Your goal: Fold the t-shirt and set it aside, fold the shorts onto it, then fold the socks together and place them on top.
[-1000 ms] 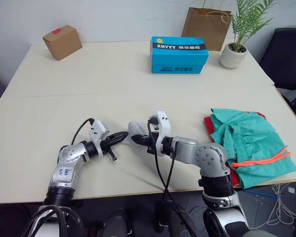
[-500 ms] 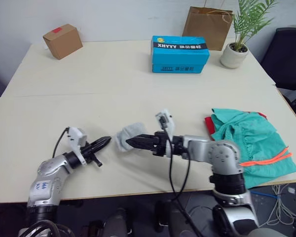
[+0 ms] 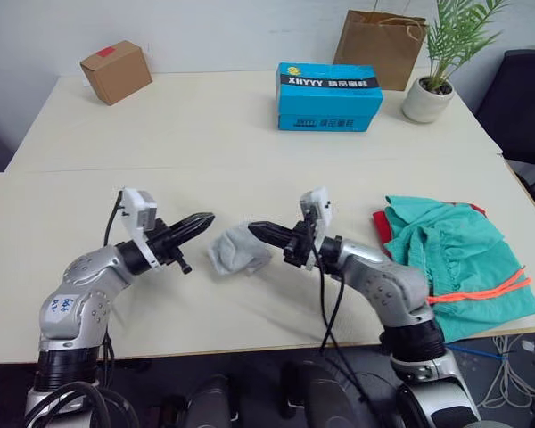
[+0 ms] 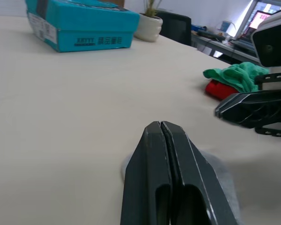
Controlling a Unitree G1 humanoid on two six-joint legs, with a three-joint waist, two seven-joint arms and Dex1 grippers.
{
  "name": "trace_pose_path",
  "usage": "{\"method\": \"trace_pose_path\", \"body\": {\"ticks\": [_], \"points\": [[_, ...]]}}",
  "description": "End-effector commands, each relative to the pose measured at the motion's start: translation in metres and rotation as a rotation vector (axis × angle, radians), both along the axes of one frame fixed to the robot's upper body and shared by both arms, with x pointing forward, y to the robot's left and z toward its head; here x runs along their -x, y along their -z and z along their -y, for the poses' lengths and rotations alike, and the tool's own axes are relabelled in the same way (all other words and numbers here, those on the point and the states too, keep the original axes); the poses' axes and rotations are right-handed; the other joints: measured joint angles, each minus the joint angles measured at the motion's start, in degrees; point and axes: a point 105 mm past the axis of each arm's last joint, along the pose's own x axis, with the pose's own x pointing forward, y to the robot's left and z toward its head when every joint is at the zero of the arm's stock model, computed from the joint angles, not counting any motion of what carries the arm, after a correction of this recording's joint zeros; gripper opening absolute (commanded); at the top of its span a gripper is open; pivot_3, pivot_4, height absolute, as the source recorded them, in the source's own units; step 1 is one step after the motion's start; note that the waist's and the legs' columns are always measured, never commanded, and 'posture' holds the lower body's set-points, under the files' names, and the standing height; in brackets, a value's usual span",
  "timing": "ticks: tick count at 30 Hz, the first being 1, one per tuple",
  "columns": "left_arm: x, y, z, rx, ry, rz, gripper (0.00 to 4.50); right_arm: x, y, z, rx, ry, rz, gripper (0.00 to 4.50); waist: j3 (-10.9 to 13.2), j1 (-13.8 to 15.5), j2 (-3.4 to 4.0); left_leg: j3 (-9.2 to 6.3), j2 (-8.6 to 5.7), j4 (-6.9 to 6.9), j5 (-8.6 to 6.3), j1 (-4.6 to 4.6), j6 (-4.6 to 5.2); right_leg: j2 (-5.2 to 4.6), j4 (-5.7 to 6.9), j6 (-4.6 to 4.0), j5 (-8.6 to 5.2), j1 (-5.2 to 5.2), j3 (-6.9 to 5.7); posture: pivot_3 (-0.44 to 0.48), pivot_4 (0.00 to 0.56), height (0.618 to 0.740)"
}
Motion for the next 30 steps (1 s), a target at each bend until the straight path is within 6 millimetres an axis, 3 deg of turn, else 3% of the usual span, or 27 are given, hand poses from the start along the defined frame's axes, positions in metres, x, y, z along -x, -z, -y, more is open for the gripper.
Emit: {"method": "trace_pose_path", "body": {"ticks": [1,5,9,12,14,17,21,27,30], "points": [[-0.006,0.013,0.027,-0.082,0.056,0.003,0.00,-0.008,0.019,-0.013,0.147,0.030,0.094,0.01,0.0,0.2,0.00,0.02,-0.03,0.03,0.00,-0.01,0.02,-0.02,0.00,0.00,0.00,0.00,0.00,0.000,0.150,0.740],[-0.008,0.041,0.041,-0.103,0.026,-0.099,0.00,-0.003,0.054,-0.006,0.345,0.020,0.095,0.01,0.0,0.4,0.00,0.04,-0.07,0.03,0.00,-0.04,0.04,-0.07,-0.03,0.00,0.00,-0.01,0.03,0.000,0.150,0.740],[-0.010,0.075,0.039,-0.158,-0.038,-0.176,0.00,0.004,0.061,0.001,0.344,0.024,0.063,0.01,0.0,0.8,-0.03,0.03,-0.02,0.06,0.00,0.01,0.01,-0.04,0.00,-0.01,0.00,0.00,0.02,0.000,0.150,0.740],[-0.019,0.091,0.025,-0.251,-0.113,-0.125,0.00,0.024,0.057,0.001,0.287,-0.089,0.054,0.01,0.0,0.8,-0.03,0.02,-0.04,0.05,-0.02,0.22,0.09,-0.07,0.02,-0.03,0.01,0.18,0.03,0.000,0.150,0.740],[-0.019,0.086,0.026,-0.268,-0.091,-0.079,0.00,0.040,0.056,0.007,0.283,-0.193,0.020,0.01,0.0,0.8,-0.02,-0.03,0.00,0.01,-0.28,0.69,0.27,-0.07,-0.09,-0.05,0.01,0.72,0.01,0.000,0.150,0.740],[-0.010,0.068,0.032,-0.218,0.018,0.023,0.00,0.030,0.016,0.025,0.145,-0.208,-0.027,0.01,0.0,0.6,0.02,-0.04,0.08,0.00,-0.45,0.81,0.11,-0.05,-0.24,-0.14,0.06,0.88,0.01,0.000,0.150,0.740],[-0.004,0.054,0.027,-0.216,0.096,0.116,0.00,0.015,-0.008,0.035,0.147,-0.248,-0.075,1.19,0.0,0.6,0.10,-0.03,0.12,-0.01,-0.23,0.70,0.35,0.00,-0.14,-0.25,0.12,0.66,-0.03,0.000,0.150,0.740],[0.003,0.052,0.015,-0.202,0.125,0.140,0.00,-0.016,0.005,0.029,0.245,-0.222,-0.365,3.24,0.0,0.6,0.10,0.09,0.17,-0.03,-0.09,0.33,0.02,0.01,0.01,-0.40,0.03,0.18,-0.11,0.000,0.150,0.740],[0.005,0.057,0.013,-0.201,0.122,0.132,0.00,-0.024,0.016,0.020,0.272,-0.224,-0.436,3.24,0.0,0.4,0.10,0.15,0.16,0.09,-0.03,0.18,0.01,0.00,0.10,-0.39,0.04,0.03,-0.09,0.000,0.150,0.740]]}}
